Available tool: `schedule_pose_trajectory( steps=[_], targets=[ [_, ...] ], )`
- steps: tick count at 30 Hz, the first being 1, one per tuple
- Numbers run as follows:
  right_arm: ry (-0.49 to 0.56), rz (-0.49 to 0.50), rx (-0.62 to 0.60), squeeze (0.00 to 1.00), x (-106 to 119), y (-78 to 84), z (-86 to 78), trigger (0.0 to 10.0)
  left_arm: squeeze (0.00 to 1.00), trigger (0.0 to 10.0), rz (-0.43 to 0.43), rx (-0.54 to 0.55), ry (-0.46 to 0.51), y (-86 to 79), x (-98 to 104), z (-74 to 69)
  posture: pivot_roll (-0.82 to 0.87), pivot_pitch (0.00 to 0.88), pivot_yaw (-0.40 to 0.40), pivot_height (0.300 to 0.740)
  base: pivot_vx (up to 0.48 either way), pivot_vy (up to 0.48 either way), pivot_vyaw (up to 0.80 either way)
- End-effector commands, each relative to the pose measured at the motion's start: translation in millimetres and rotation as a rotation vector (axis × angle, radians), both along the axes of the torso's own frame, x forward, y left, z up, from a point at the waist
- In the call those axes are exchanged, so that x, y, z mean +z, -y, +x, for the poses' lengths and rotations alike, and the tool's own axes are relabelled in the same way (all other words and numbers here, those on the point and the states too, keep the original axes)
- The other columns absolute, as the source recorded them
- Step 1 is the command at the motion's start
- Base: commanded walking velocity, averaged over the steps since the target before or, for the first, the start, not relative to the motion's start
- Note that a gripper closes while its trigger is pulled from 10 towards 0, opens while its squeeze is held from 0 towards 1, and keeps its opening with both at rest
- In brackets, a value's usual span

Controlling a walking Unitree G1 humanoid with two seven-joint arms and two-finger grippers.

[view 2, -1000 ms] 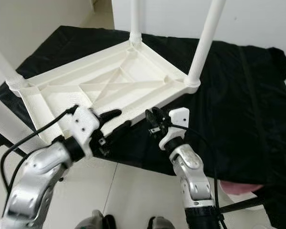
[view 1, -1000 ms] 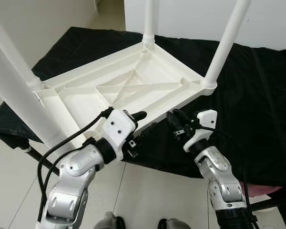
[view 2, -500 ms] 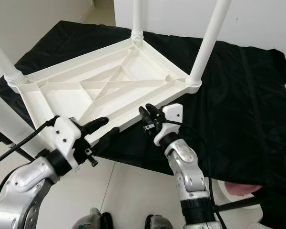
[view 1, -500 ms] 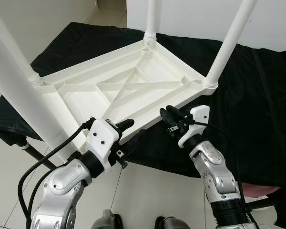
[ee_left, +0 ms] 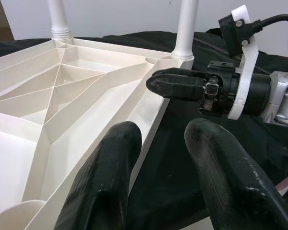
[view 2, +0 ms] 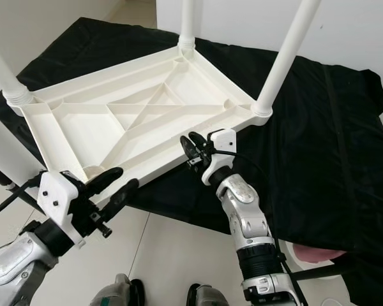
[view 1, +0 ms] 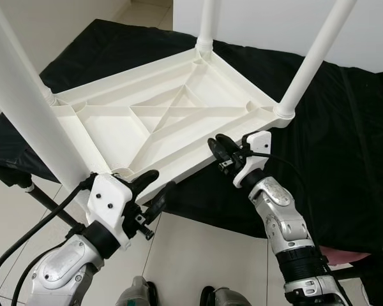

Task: Building children table

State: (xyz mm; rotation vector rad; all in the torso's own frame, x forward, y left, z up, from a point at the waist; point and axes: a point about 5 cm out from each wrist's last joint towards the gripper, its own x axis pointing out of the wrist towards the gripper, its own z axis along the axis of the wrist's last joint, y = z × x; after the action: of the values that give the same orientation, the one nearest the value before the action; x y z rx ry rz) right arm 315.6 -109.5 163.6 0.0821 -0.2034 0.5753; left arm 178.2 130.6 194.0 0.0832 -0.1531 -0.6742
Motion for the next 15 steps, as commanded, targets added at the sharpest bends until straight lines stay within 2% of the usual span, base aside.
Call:
schedule_pose_trajectory(
  steps=[1, 2, 3, 5, 10, 15],
  targets=[
    [-0.006, -0.017, 0.013, 0.0, -4, -0.3, 3.2, 10.0, 0.0, 10.0, 0.014, -0.03, -0.024, -4.7, 1, -12.9, 0.16, 0.15, -0.059, 0.74, 0.0, 0.0, 0.0],
    [-0.007, -0.019, 0.024, 0.0, -4, -2.1, 5.1, 10.0, 0.0, 10.0, 0.03, -0.056, -0.049, -7.0, -2, -20.0, 0.16, 0.15, -0.059, 0.74, 0.0, 0.0, 0.0],
    [-0.007, -0.019, 0.024, 0.0, -4, -2.1, 5.1, 10.0, 0.0, 10.0, 0.03, -0.056, -0.049, -7.0, -2, -20.0, 0.16, 0.15, -0.059, 0.74, 0.0, 0.0, 0.0],
    [-0.006, -0.022, 0.04, 0.0, -4, -5.3, 7.7, 10.0, 0.0, 10.0, 0.06, -0.095, -0.087, -11.1, -5, -29.9, 0.17, 0.149, -0.061, 0.74, 0.0, 0.0, 0.0],
    [-0.004, -0.023, 0.046, 0.0, -4, -6.7, 8.9, 10.0, 0.0, 10.0, 0.071, -0.107, -0.11, -13.6, -7, -33.0, 0.18, 0.146, -0.063, 0.74, 0.0, 0.0, 0.0],
    [0.005, -0.025, 0.059, 0.0, -4, -8.9, 13.7, 10.0, 0.0, 10.0, 0.124, -0.129, -0.167, -23.2, -12, -42.3, 0.19, 0.143, -0.065, 0.74, 0.0, 0.0, 0.0]
  ],
)
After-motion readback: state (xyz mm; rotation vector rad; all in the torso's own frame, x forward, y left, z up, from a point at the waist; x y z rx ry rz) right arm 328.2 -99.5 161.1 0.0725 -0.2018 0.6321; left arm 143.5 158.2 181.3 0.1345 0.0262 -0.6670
